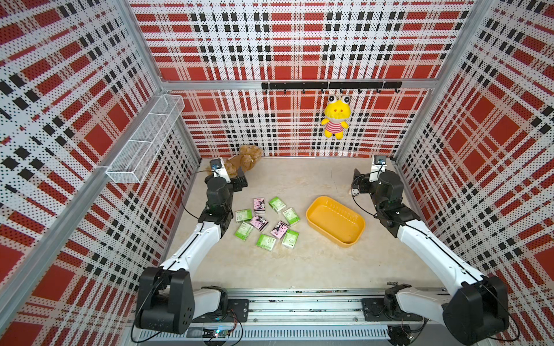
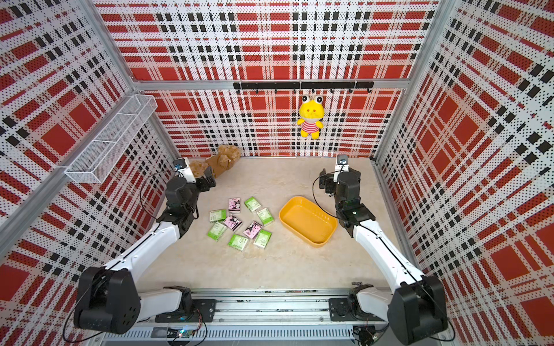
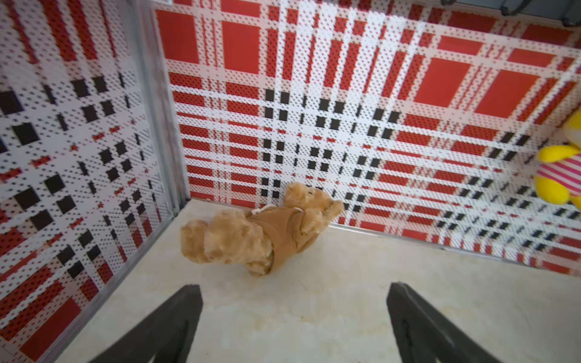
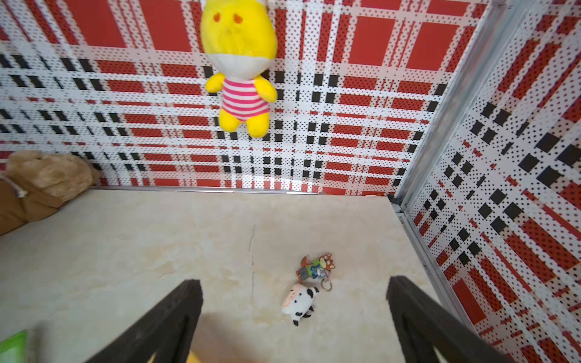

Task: Put the pocket tissues into the storage box
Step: Pick up the pocket tissues from the center of the board.

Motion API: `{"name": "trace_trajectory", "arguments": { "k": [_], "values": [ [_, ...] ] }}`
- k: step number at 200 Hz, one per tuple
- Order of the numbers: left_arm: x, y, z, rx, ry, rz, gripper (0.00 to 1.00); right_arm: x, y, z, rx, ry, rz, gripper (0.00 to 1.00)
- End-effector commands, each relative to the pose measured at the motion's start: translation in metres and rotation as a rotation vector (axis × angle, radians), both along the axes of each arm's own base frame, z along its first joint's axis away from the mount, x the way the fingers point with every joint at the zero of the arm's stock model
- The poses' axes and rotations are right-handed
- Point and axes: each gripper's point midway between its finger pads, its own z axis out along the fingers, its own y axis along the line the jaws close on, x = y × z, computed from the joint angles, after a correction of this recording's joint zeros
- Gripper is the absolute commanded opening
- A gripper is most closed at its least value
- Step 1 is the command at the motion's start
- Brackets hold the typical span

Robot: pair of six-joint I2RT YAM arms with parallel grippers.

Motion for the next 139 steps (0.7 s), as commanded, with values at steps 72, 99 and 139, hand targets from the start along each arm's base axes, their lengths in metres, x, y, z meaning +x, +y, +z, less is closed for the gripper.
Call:
{"name": "trace_trajectory", "arguments": {
  "k": [72,99,139],
  "values": [
    [-0.04,-0.038,-0.008,-0.178,0.161,-0.176,0.99,-0.034,0.18,-0.06,-0.124,0.435,0.321,1.0],
    [-0.047,-0.042,-0.014,-0.195,0.171,-0.197,0.99,-0.026,0.23,-0.094,-0.11,0.562,0.405,1.0],
    [-0.054,-0.046,-0.019,-0.208,0.177,-0.213,0.99,-0.011,0.268,-0.137,-0.126,0.707,0.423,1.0]
  ]
}}
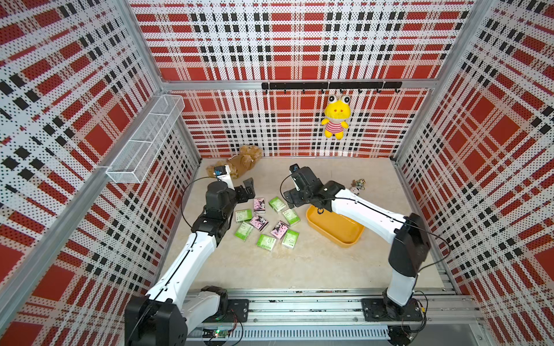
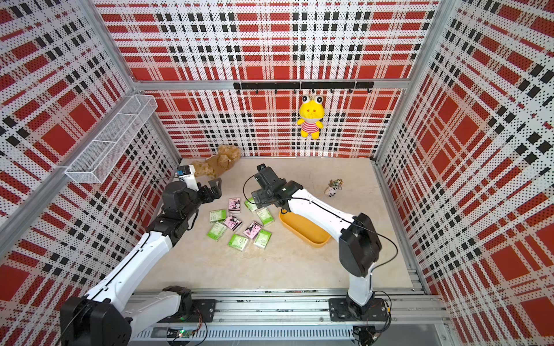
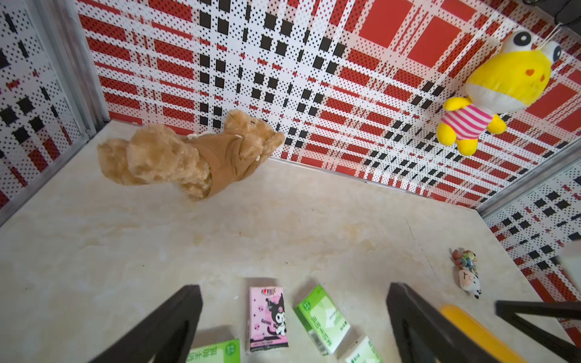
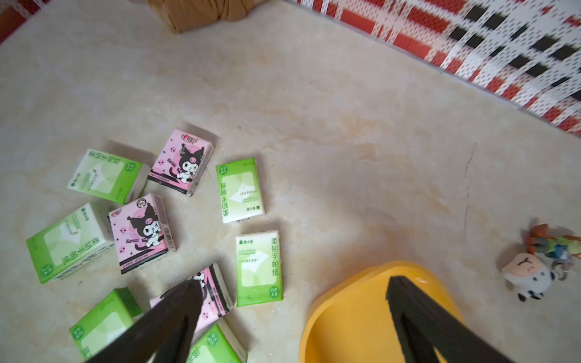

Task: Put the pocket tissues into the storage box
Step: Pick up the pocket tissues from the center of the board.

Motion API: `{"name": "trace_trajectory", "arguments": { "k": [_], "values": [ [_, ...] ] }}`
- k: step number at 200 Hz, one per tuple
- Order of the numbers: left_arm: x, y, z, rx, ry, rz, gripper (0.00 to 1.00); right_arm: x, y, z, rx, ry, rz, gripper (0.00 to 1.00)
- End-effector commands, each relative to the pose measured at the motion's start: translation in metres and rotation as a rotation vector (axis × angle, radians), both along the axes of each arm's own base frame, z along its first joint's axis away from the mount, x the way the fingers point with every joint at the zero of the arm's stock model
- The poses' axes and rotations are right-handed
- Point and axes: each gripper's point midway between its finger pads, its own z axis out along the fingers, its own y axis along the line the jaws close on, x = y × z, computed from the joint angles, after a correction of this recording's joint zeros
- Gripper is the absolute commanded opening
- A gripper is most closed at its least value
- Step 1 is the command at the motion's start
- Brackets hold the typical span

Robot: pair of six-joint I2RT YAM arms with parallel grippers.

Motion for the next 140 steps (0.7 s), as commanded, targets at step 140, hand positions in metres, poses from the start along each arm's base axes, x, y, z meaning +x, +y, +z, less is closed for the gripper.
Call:
{"name": "trace_trajectory", "arguments": {
  "k": [140],
  "values": [
    [0.001,-0.008,-0.03,0.005,0.074,-0.033,0.99,-0.012,0.042,-0.121,-0.134,0.385,0.081,0.85]
  ]
}}
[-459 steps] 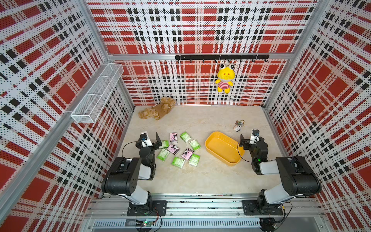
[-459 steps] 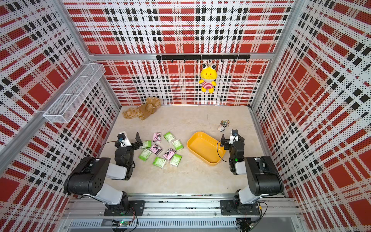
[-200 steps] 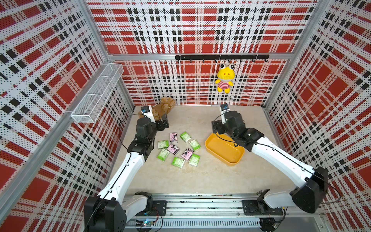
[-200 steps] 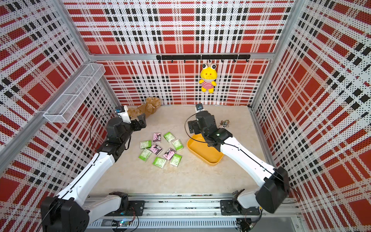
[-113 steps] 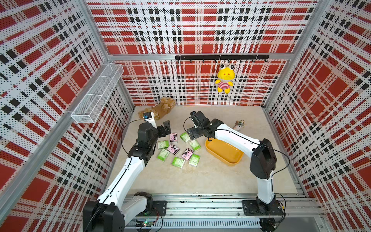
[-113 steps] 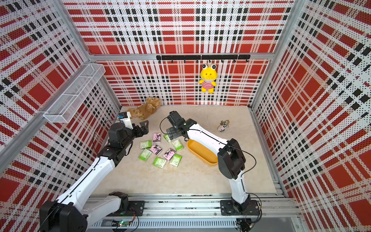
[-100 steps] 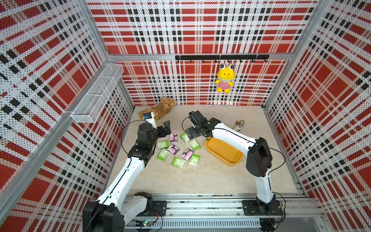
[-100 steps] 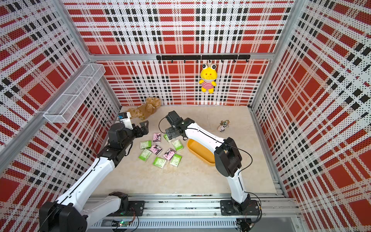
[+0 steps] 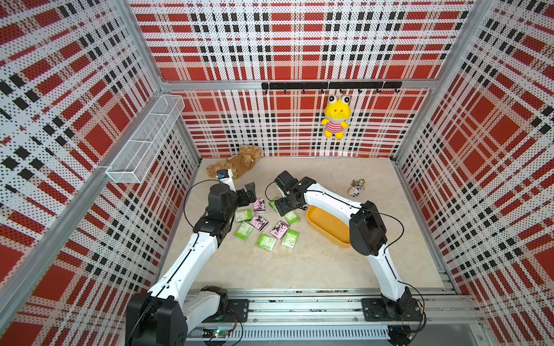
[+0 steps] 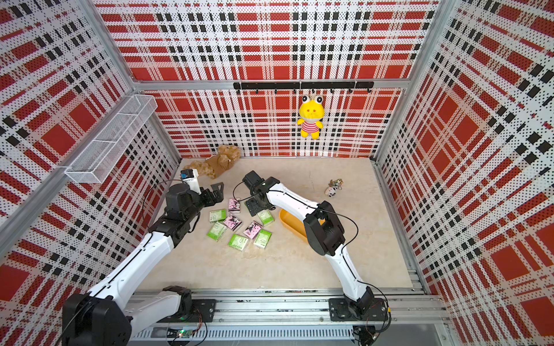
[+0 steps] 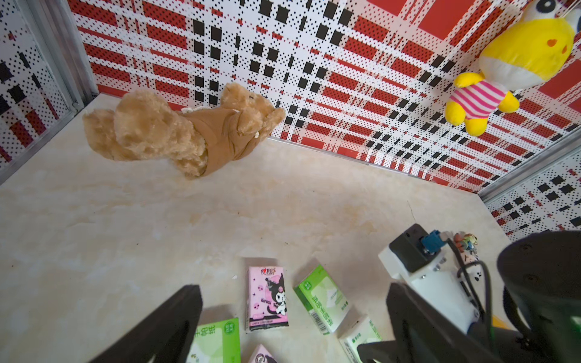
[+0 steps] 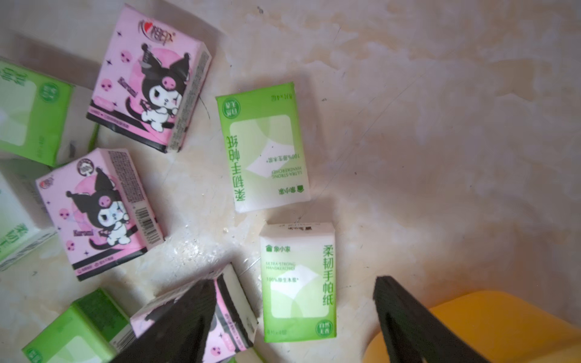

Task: Put the pocket tissues into the storage box
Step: Pick up the pocket tissues from the center of the board.

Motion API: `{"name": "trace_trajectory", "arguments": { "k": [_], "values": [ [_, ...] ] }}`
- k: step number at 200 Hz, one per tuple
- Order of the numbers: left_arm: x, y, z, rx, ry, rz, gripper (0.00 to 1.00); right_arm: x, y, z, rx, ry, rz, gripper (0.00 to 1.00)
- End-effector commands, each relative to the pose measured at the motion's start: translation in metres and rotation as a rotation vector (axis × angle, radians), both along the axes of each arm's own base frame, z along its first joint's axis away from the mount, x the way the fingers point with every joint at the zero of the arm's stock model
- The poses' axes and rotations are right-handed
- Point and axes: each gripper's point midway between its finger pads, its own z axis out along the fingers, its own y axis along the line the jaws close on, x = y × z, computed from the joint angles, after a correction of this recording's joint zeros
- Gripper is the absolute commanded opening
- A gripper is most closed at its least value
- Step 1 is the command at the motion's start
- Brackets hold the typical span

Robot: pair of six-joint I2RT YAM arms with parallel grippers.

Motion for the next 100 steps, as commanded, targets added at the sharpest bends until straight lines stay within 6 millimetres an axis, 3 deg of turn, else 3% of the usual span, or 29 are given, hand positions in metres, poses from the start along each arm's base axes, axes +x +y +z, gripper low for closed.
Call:
{"name": "trace_trajectory", "arguments": {
  "k": [1,100],
  "values": [
    [0.002,-0.005,-0.006,0.007,0.013,-0.021,0.99,-0.01,0.002,-0.015,-0.018,0.056,0.011,0.85],
    [0.004,-0.005,-0.023,0.036,0.049,-0.03,0.99,-0.01,-0.003,-0.045,-0.079,0.098,-0.003,0.82]
  ]
}}
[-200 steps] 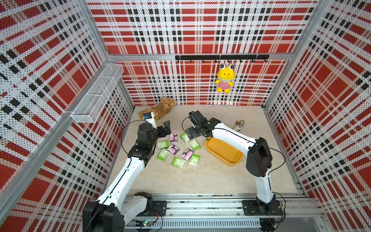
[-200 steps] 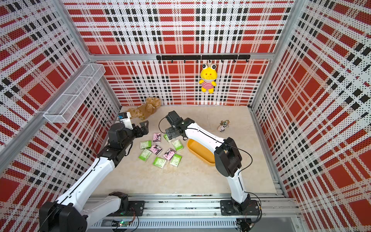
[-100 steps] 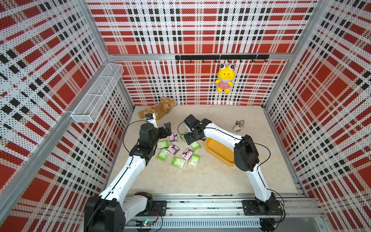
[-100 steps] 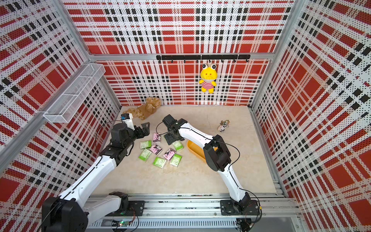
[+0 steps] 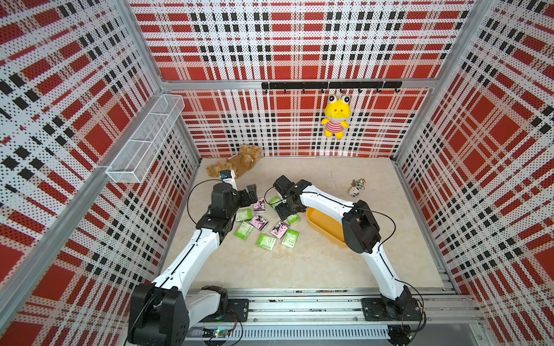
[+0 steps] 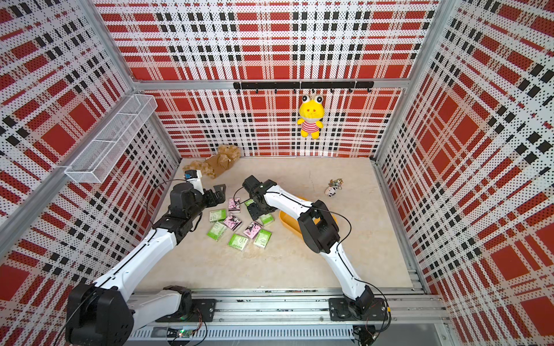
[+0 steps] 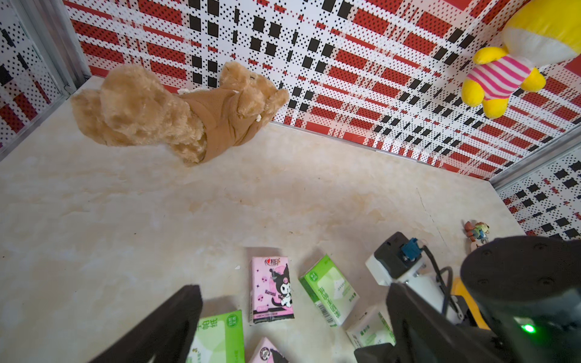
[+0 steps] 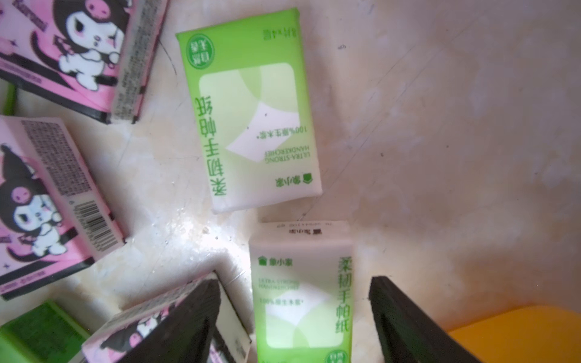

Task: Put the pocket tissues into the storage box
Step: Pick up the pocket tissues from the center of the board.

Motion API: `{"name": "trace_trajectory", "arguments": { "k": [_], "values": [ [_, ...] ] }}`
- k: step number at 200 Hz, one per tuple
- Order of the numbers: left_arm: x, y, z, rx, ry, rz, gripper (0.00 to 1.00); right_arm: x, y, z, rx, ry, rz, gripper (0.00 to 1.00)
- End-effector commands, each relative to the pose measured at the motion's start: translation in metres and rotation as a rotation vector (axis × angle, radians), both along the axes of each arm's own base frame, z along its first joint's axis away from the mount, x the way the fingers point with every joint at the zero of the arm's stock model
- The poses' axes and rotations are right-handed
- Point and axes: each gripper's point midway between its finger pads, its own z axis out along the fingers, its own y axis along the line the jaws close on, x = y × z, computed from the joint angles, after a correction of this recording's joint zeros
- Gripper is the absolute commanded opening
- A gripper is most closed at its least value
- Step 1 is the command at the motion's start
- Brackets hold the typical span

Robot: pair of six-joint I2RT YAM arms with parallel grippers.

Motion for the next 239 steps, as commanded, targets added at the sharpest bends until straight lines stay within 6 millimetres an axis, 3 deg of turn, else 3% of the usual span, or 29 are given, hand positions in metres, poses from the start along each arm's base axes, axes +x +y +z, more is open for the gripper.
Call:
{"name": "trace_trajectory", "arguments": {
  "k": [1,125,191,239],
  "values": [
    [-0.001,-0.003,-0.006,0.019,0.007,-0.019,0.99,-0.005,-0.001,-0.011,-0.028,0.027,-0.006,0.82],
    [0.0,0.0,-0.011,0.038,0.013,-0.015,0.99,-0.007,-0.006,-0.028,-0.048,0.07,-0.019,0.71],
    [-0.001,0.002,-0.011,0.041,0.013,-0.011,0.99,0.0,0.003,-0.005,0.004,0.029,-0.021,0.52],
    [-0.002,0.004,-0.011,0.039,0.011,-0.009,0.99,0.006,0.006,0.019,0.028,-0.014,-0.014,0.5]
  ]
}}
